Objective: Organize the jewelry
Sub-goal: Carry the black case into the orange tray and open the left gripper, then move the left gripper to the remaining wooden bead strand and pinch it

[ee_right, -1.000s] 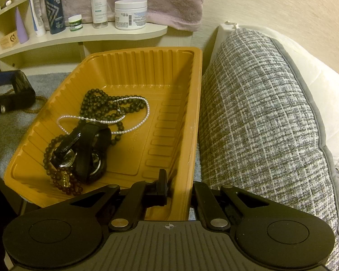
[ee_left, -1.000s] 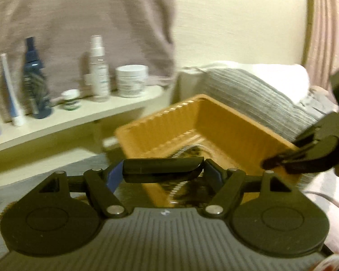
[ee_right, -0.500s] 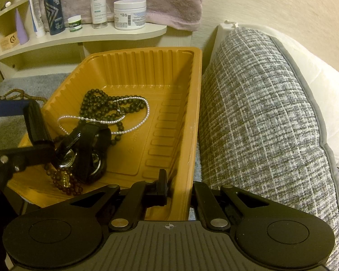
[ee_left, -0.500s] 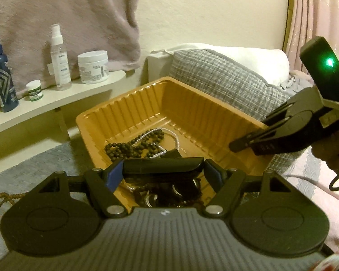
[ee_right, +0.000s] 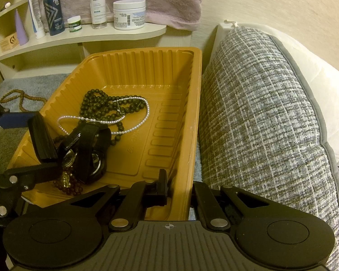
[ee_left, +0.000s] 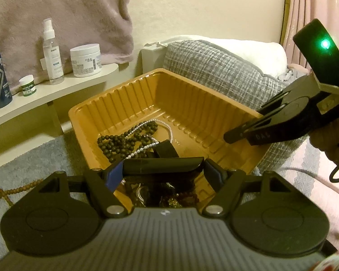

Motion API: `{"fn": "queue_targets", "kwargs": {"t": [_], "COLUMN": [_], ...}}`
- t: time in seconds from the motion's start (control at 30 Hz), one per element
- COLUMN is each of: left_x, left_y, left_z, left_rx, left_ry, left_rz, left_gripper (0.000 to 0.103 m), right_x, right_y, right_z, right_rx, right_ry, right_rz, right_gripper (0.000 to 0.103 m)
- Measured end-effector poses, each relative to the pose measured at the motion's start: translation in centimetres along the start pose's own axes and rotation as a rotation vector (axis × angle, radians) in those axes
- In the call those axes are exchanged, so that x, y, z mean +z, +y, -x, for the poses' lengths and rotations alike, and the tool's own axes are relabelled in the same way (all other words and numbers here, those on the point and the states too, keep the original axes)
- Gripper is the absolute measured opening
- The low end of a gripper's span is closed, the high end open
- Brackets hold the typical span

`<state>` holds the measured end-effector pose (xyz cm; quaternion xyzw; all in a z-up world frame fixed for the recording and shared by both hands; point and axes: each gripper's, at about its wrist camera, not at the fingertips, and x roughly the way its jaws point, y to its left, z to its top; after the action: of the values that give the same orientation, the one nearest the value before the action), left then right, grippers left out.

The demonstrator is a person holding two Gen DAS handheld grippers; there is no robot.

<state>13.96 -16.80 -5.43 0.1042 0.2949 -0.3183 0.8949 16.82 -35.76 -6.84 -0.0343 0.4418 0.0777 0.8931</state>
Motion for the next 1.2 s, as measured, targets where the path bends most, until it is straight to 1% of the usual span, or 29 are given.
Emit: {"fn": "queue_targets", "kwargs": {"t": [0.07, 0.1, 0.13, 0.3, 0.5, 0.6, 0.67, 0.87, 1.0, 1.07, 1.17, 1.2], "left_x": [0.0, 0.0, 0.0, 0.1, -0.2, -0.7, -1.3, -2.9, -4.0, -4.2, -4.4, -4.5], "left_y": [0.0, 0.0, 0.0, 0.6, 2.2, 3.7, 5.2, 9.4, 11.5, 12.3, 13.0, 13.1], "left_z": [0.0, 0.1, 0.3, 0.8, 1.9, 2.6, 3.0, 3.6, 3.7, 3.5, 2.6, 2.3], "left_rx": [-0.003, -0.002, 0.003, 0.02, 0.07, 0.113, 0.157, 0.279, 0.332, 0.33, 0.318, 0.314], "left_ry": [0.003, -0.004, -0.013, -0.029, -0.048, -0.05, -0.043, -0.003, 0.018, 0.023, 0.049, 0.057], "left_rz": [0.003, 0.003, 0.001, 0.012, 0.047, 0.07, 0.091, 0.104, 0.094, 0.076, 0.046, 0.026], "left_gripper": [0.076, 0.083, 0.084, 0.084, 0.084, 0.084, 0.084, 0.083, 0.081, 0.079, 0.07, 0.063], "right_x": [0.0, 0.0, 0.0, 0.0, 0.0, 0.0, -0.1, 0.0, -0.1, -0.1, -0.1, -0.1], "right_y": [0.0, 0.0, 0.0, 0.0, 0.0, 0.0, 0.0, 0.0, 0.0, 0.0, 0.0, 0.0], "right_z": [0.0, 0.0, 0.0, 0.1, 0.0, 0.1, 0.1, 0.1, 0.0, 0.0, 0.0, -0.1], "right_rx": [0.0, 0.0, 0.0, 0.001, 0.001, 0.0, 0.0, -0.001, -0.002, -0.002, -0.002, -0.002], "right_ry": [0.0, 0.0, 0.0, 0.001, 0.0, 0.001, 0.001, 0.003, 0.005, 0.005, 0.005, 0.005], "right_rz": [0.0, 0.0, 0.0, -0.001, 0.0, 0.0, -0.001, -0.001, -0.001, -0.001, 0.0, 0.0], "right_gripper": [0.004, 0.004, 0.004, 0.004, 0.004, 0.004, 0.004, 0.004, 0.004, 0.004, 0.004, 0.004]}}
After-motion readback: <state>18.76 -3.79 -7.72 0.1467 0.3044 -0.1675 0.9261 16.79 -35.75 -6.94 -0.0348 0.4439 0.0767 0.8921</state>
